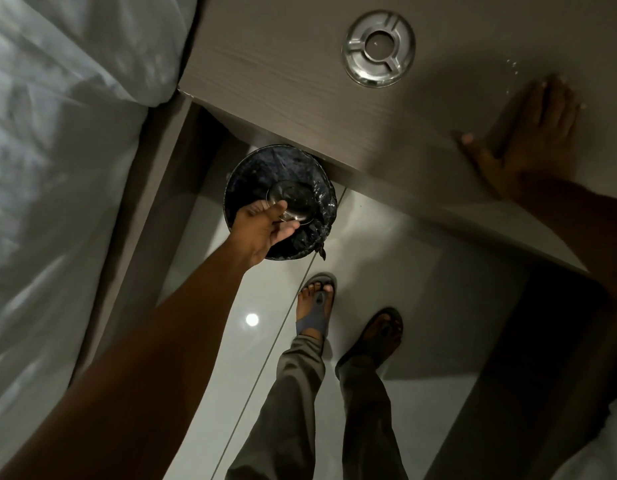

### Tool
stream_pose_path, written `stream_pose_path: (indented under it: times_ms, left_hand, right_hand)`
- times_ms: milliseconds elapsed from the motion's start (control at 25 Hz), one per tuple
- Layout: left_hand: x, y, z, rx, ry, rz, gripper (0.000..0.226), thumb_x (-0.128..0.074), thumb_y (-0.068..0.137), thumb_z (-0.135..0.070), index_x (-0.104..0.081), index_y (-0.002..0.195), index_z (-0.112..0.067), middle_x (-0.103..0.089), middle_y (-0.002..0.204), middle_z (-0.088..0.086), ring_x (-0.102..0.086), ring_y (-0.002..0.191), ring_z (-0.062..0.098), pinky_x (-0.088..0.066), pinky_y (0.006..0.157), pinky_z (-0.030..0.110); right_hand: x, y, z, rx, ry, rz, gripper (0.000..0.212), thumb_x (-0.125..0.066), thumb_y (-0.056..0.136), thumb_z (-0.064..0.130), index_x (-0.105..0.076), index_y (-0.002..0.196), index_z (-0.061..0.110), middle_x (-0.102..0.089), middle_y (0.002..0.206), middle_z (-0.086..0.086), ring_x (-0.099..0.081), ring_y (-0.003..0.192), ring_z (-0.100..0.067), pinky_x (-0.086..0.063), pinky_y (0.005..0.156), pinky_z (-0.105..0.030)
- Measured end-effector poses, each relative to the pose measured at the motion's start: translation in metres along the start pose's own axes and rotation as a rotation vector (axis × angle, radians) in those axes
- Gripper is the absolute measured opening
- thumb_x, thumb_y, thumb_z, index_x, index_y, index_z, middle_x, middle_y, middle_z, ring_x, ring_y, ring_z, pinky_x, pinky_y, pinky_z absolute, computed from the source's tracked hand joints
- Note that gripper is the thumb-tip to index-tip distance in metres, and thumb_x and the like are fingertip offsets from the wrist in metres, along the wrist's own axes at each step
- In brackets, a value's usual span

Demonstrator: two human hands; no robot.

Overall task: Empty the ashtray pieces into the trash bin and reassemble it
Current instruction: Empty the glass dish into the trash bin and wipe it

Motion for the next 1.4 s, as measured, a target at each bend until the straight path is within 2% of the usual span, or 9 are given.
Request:
stream_pose_path:
  times_ms: [160, 280, 440, 560, 720, 840, 920, 1320, 1400]
  left_hand:
    - [0.003, -0.003, 0.001, -0.032, -0.056, 0.049, 0.007, -0.059, 0.098, -0.009, -0.061, 0.092, -0.01, -0.059, 0.082, 0.005, -0.052, 0.05, 0.003, -0.039, 0.042, 0.015]
    - [0.004, -0.008, -0.004, -0.053, -0.096, 0.093, 0.011, -0.056, 0.099, -0.007, -0.059, 0.109, -0.005, -0.057, 0.086, 0.003, -0.044, 0.048, 0.0, -0.028, 0.038, 0.013]
    - [0.002, -0.019, -0.009, -0.112, -0.078, 0.139, 0.022, -0.056, 0.097, -0.005, -0.06, 0.118, -0.004, -0.064, 0.072, -0.004, -0.041, 0.045, 0.001, -0.027, 0.038, 0.013]
    - [0.003, -0.02, -0.012, -0.155, -0.066, 0.134, 0.016, -0.055, 0.097, -0.004, -0.061, 0.111, -0.004, -0.061, 0.063, -0.004, -0.039, 0.041, 0.002, -0.027, 0.036, 0.014]
    - [0.005, -0.018, -0.005, -0.124, -0.078, 0.103, 0.014, -0.052, 0.096, 0.002, -0.064, 0.099, -0.006, -0.062, 0.07, 0.001, -0.039, 0.038, 0.001, -0.024, 0.035, 0.014]
    - [0.009, -0.017, -0.003, -0.112, -0.137, 0.111, 0.017, -0.052, 0.095, 0.004, -0.064, 0.094, -0.008, -0.065, 0.067, -0.001, -0.039, 0.036, 0.001, -0.024, 0.034, 0.013]
    - [0.009, -0.017, -0.002, -0.108, -0.157, 0.135, 0.017, -0.051, 0.096, 0.004, -0.064, 0.094, -0.008, -0.064, 0.064, -0.001, -0.039, 0.034, 0.001, -0.025, 0.033, 0.012]
    - [0.012, -0.021, 0.005, -0.043, -0.239, 0.114, 0.02, -0.05, 0.096, 0.003, -0.063, 0.087, -0.009, -0.062, 0.063, 0.0, -0.04, 0.033, 0.002, -0.026, 0.032, 0.011]
    - [0.014, -0.022, 0.007, -0.05, -0.24, 0.112, 0.024, -0.049, 0.097, 0.002, -0.063, 0.083, -0.011, -0.059, 0.057, -0.002, -0.04, 0.033, 0.002, -0.027, 0.032, 0.011]
  right_hand:
    - [0.012, -0.068, 0.087, 0.355, 0.233, -0.138, 0.099, -0.051, 0.1, 0.064, -0.019, 0.157, -0.011, -0.018, 0.162, -0.038, -0.015, 0.153, -0.051, -0.014, 0.125, -0.062]
    - [-0.005, -0.143, 0.187, 0.672, 0.264, -0.008, 0.091, -0.061, 0.095, 0.043, -0.017, 0.157, -0.007, -0.017, 0.165, -0.031, -0.011, 0.155, -0.04, -0.004, 0.129, -0.048]
    - [-0.021, -0.169, 0.254, 0.635, 0.281, -0.08, 0.078, -0.057, 0.095, 0.013, -0.013, 0.157, -0.007, -0.016, 0.167, -0.027, -0.02, 0.155, -0.041, -0.012, 0.129, -0.051]
    - [-0.031, -0.152, 0.272, 0.653, 0.212, -0.097, 0.067, -0.033, 0.102, 0.011, -0.005, 0.16, -0.005, -0.009, 0.168, -0.026, -0.008, 0.158, -0.041, -0.001, 0.128, -0.055]
    - [-0.062, -0.139, 0.259, 0.685, -0.108, 0.213, 0.103, -0.058, 0.093, 0.023, 0.017, 0.158, -0.001, 0.01, 0.17, -0.024, 0.007, 0.158, -0.039, 0.023, 0.119, -0.059]
    - [-0.057, -0.136, 0.265, 0.671, -0.022, 0.182, 0.108, -0.057, 0.087, 0.02, 0.023, 0.156, -0.001, 0.02, 0.167, -0.024, 0.012, 0.157, -0.039, 0.013, 0.124, -0.058]
    - [-0.063, -0.142, 0.268, 0.739, -0.069, 0.312, 0.114, -0.066, 0.09, 0.022, 0.024, 0.157, 0.003, 0.022, 0.168, -0.021, 0.019, 0.156, -0.037, 0.015, 0.123, -0.058]
    - [-0.062, -0.136, 0.275, 0.63, -0.009, 0.348, 0.124, -0.074, 0.085, 0.025, 0.025, 0.155, 0.002, 0.023, 0.167, -0.022, 0.021, 0.154, -0.036, 0.017, 0.123, -0.053]
    - [-0.07, -0.142, 0.28, 0.707, -0.052, 0.529, 0.121, -0.074, 0.089, 0.026, 0.022, 0.158, 0.004, 0.022, 0.169, -0.02, 0.021, 0.155, -0.034, 0.015, 0.124, -0.052]
Point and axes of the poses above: each hand's wrist, its own y-axis towards the middle knuckle, its own x-axis out of the back of the hand, z = x × y, the point moved 5 cm from there along y, towards the middle knuckle
